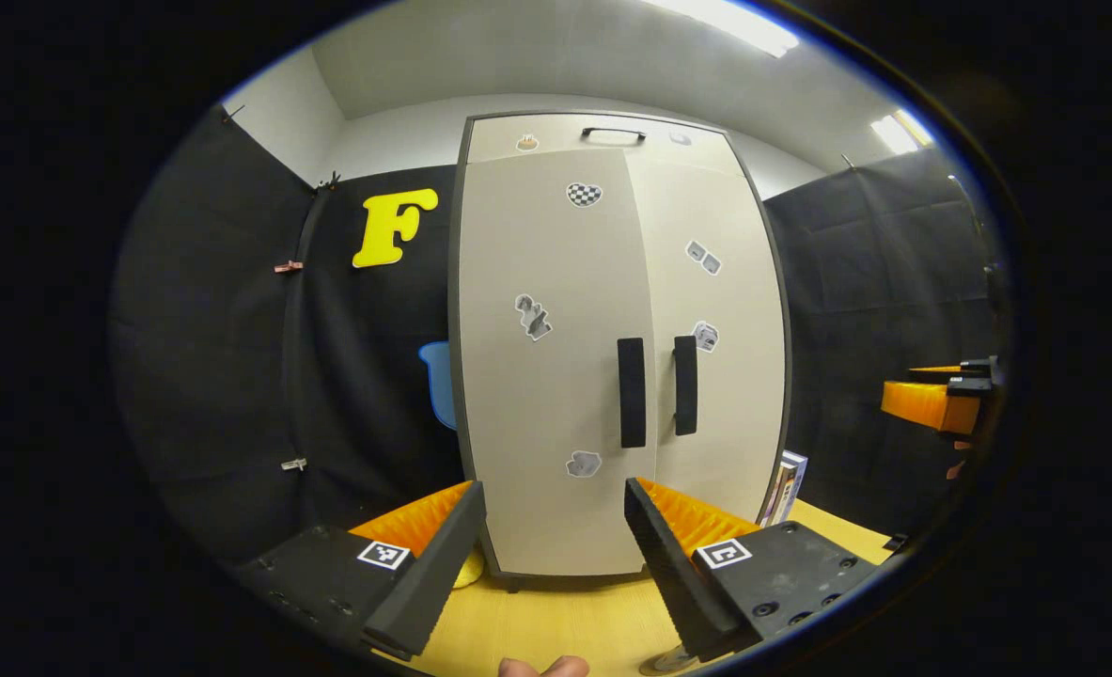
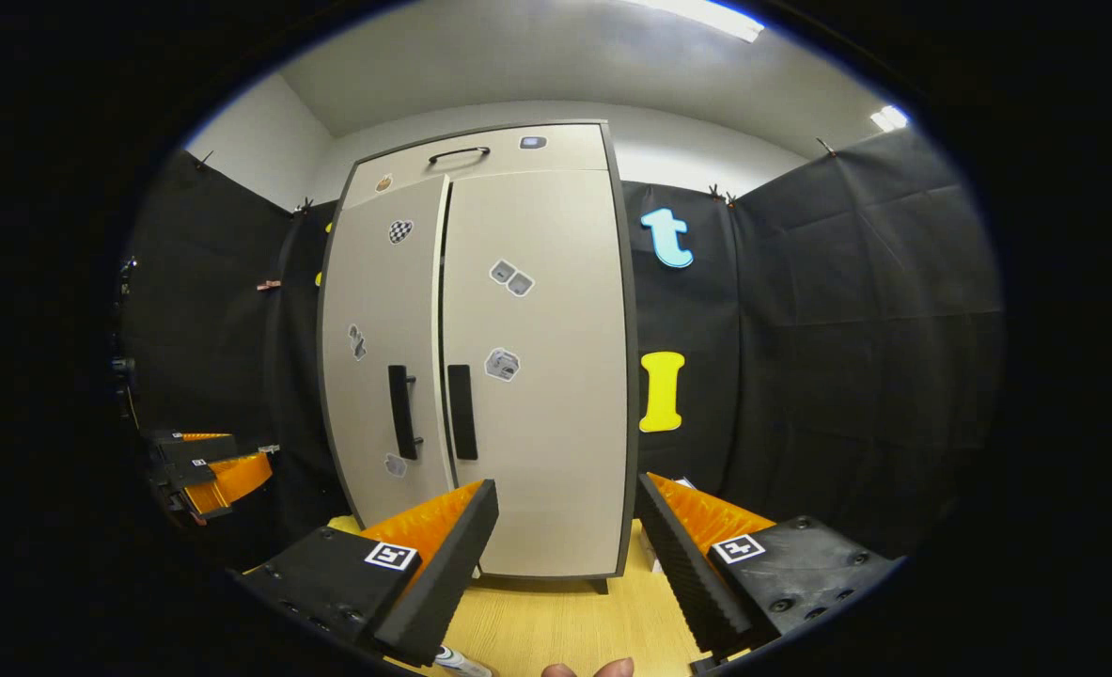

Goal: Grasp the bottle in the cabinet with the left hand and place it on the coaster, then close the right door with the right hand and the left door with the left hand.

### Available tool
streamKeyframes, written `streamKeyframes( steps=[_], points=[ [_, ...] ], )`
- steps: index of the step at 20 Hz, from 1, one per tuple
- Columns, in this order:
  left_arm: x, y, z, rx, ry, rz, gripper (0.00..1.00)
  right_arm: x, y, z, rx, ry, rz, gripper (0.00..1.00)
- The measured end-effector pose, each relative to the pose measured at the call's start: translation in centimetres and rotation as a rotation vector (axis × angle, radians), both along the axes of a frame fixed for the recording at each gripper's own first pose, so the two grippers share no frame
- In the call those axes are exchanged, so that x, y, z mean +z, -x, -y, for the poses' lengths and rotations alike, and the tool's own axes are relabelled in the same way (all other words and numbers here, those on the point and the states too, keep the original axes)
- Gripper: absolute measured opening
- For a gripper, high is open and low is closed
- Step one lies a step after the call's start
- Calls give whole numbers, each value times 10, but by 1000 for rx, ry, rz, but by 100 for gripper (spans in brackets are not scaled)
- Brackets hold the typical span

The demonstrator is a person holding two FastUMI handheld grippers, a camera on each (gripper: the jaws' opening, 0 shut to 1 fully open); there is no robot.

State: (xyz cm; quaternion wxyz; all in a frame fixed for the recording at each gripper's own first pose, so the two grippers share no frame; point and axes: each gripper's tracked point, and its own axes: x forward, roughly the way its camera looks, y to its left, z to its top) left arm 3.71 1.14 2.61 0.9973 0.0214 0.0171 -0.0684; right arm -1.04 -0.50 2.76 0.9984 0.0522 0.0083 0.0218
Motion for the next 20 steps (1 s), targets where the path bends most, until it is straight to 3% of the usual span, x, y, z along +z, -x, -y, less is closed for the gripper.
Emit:
streamKeyframes(
  steps=[20],
  points=[
    [2,27,-4,-9,32,6,93,13,29,-6,9,-19,23,98]
  ],
)
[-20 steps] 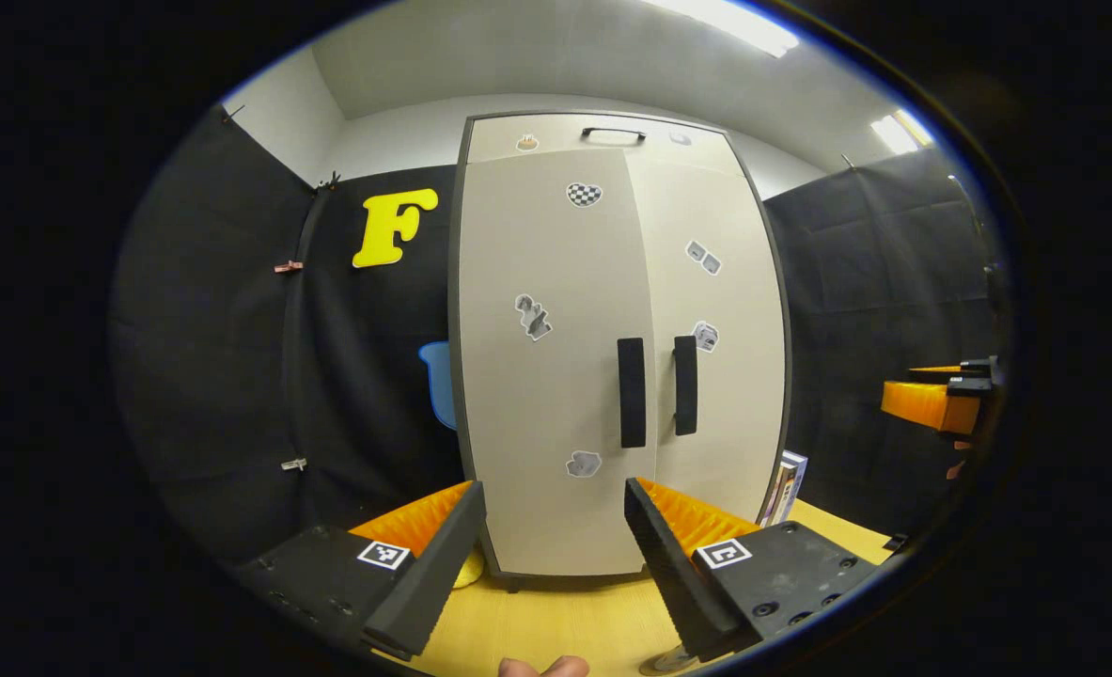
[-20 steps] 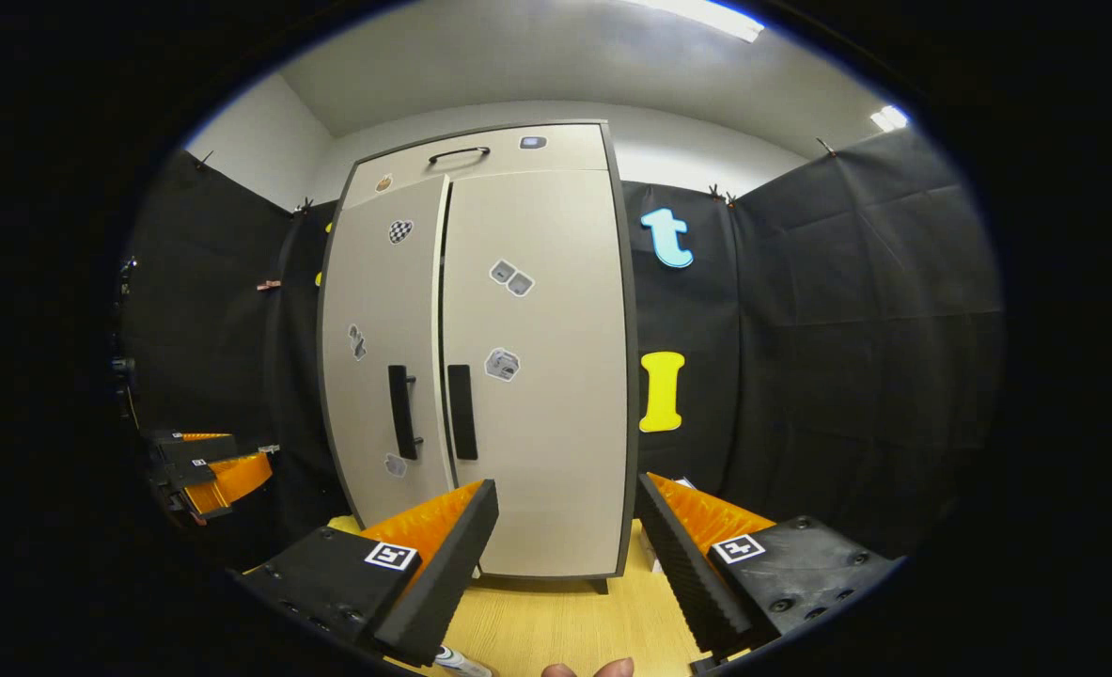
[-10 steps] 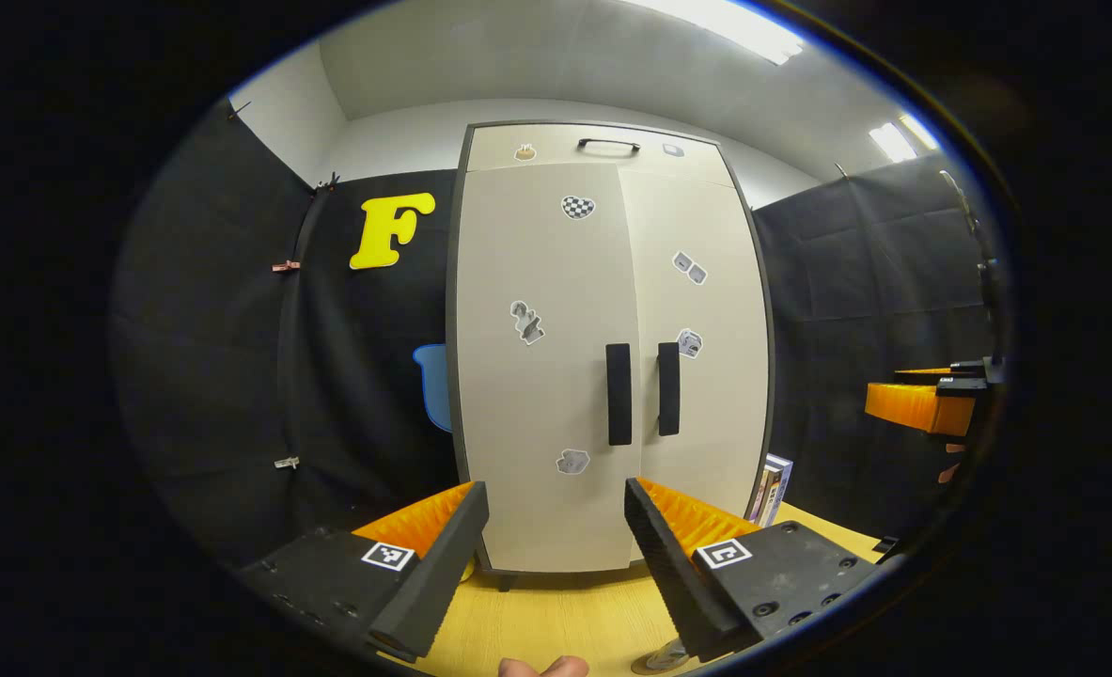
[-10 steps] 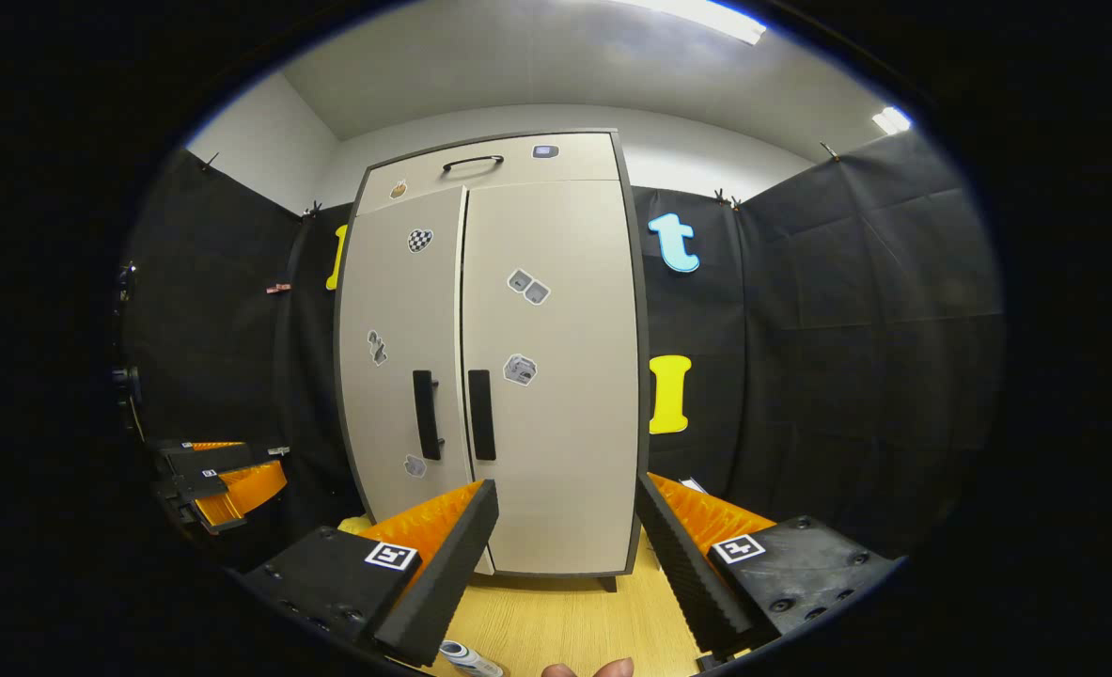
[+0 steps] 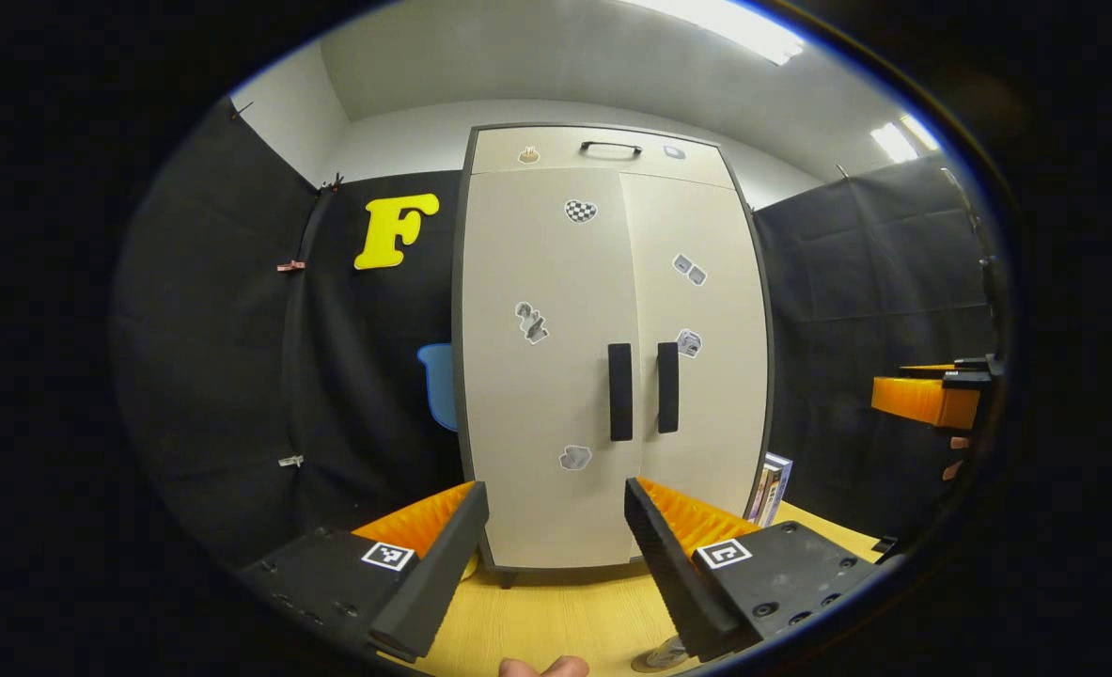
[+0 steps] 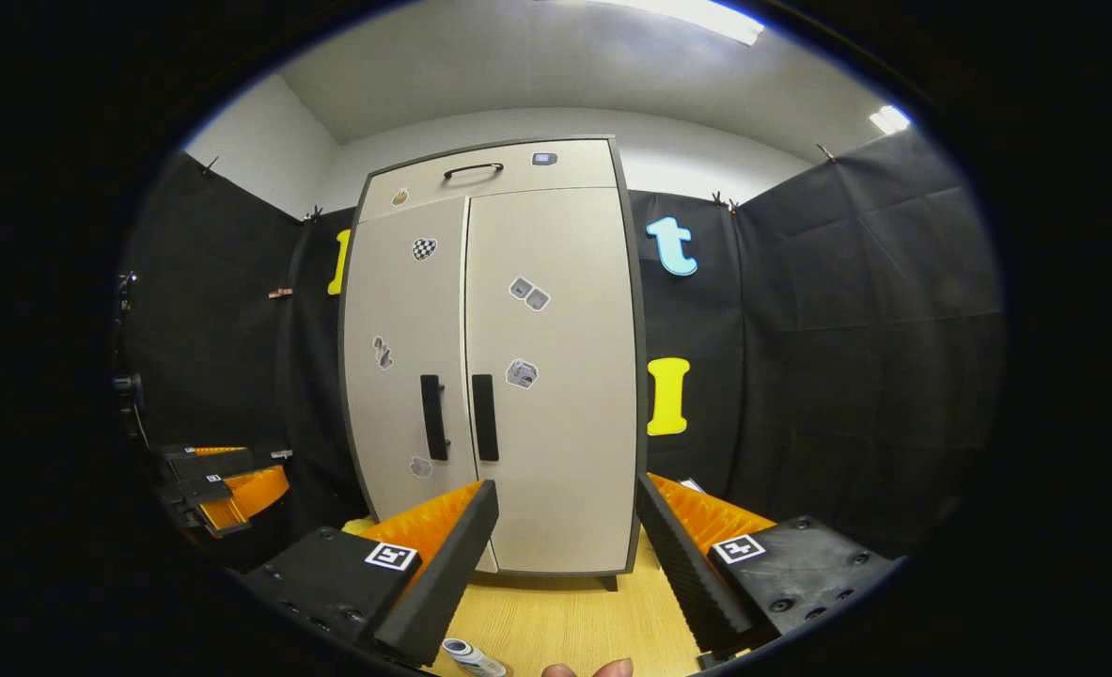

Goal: Grasp the bottle in the cabinet with the left hand and place it on the coaster, then close the right door with the right hand and the left door with the left hand.

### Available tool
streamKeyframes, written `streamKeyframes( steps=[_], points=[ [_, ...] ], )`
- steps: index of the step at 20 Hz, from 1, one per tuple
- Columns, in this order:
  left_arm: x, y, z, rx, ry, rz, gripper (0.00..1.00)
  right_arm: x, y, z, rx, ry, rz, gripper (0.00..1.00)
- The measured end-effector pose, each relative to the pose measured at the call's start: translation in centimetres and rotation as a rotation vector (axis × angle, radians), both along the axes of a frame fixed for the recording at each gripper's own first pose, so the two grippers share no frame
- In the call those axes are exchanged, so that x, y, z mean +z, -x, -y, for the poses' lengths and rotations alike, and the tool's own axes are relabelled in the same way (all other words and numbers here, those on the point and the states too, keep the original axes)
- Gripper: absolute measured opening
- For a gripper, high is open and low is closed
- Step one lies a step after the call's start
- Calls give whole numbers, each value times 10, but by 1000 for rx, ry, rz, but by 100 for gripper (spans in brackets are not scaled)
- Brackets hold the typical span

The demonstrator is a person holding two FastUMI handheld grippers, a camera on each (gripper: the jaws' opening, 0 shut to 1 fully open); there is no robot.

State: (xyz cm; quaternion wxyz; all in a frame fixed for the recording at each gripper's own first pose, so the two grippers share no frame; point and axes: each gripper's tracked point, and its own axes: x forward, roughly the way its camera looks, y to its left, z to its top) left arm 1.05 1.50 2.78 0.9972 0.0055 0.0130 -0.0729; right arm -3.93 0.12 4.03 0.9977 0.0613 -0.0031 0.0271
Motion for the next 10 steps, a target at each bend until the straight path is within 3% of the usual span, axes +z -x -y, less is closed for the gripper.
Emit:
streamKeyframes(
  steps=[10],
  points=[
    [7,2,6,-2,2,7,94,5,6,7,-1,-13,16,98]
  ],
)
